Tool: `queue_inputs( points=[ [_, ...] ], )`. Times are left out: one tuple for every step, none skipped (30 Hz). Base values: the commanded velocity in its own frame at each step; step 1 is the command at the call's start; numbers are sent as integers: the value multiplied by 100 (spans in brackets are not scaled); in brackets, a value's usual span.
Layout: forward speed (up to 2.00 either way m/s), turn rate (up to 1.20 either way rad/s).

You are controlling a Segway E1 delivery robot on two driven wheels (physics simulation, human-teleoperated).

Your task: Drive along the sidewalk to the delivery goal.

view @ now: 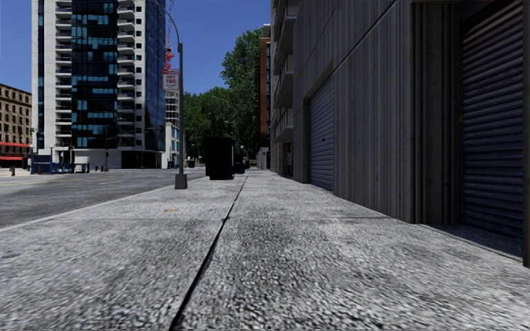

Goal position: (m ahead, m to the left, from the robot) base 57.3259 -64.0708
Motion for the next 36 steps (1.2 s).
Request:
queue_inputs(
  points=[
    [200, 0],
    [200, 0],
    [200, 0],
    [200, 0],
    [200, 0],
    [200, 0],
    [200, 0],
    [200, 0],
    [200, 0],
    [200, 0],
    [200, 0],
    [200, 0],
    [200, 0],
    [200, 0],
    [200, 0],
    [200, 0],
    [200, 0],
    [200, 0],
    [200, 0],
    [200, 0],
    [200, 0],
    [200, 0],
    [200, 0],
    [200, 0],
    [200, 0],
    [200, 0],
    [200, 0],
    [200, 0],
    [200, 0],
    [200, 0],
    [200, 0],
    [200, 0],
    [200, 0],
    [200, 0],
    [200, 0],
    [197, 0]
  ],
)
